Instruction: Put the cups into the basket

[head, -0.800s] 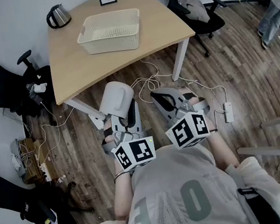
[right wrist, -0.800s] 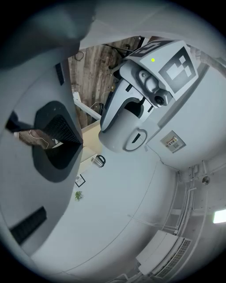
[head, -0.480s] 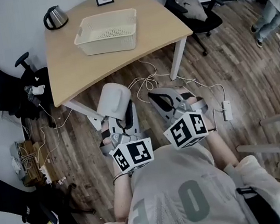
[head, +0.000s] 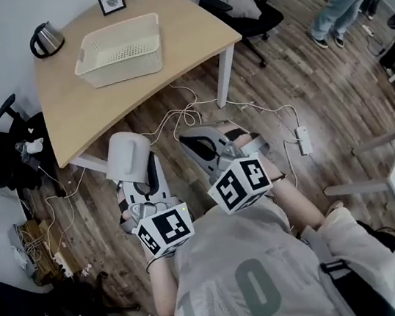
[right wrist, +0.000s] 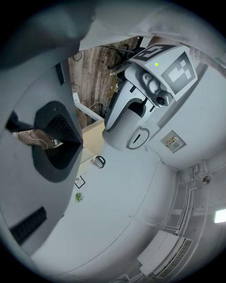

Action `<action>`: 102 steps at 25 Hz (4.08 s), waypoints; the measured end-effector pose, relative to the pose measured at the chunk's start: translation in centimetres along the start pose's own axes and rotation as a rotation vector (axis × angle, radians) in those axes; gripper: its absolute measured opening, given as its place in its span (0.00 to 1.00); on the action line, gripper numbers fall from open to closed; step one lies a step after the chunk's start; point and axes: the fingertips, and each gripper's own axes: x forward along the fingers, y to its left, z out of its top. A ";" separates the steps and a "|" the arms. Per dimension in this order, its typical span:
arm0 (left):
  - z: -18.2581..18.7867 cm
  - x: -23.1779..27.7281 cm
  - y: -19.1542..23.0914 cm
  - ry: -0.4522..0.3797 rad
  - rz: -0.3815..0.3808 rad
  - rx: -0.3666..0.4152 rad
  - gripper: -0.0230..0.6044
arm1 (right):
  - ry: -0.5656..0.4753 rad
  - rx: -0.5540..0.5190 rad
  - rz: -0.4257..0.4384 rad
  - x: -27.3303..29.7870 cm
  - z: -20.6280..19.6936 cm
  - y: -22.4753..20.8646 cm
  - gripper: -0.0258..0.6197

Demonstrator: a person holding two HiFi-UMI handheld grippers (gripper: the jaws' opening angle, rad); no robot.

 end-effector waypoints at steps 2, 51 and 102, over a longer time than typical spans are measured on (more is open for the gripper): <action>-0.3 -0.2 -0.1 0.001 -0.010 0.003 0.13 | 0.001 -0.006 -0.005 -0.1 0.2 0.1 0.04; -0.8 28.0 12.6 0.065 0.177 -0.045 0.13 | -0.115 -0.045 0.179 24.0 -7.9 -19.4 0.04; -6.2 49.6 25.1 0.111 -0.180 0.067 0.13 | 0.003 0.058 0.098 44.4 -8.5 -31.6 0.04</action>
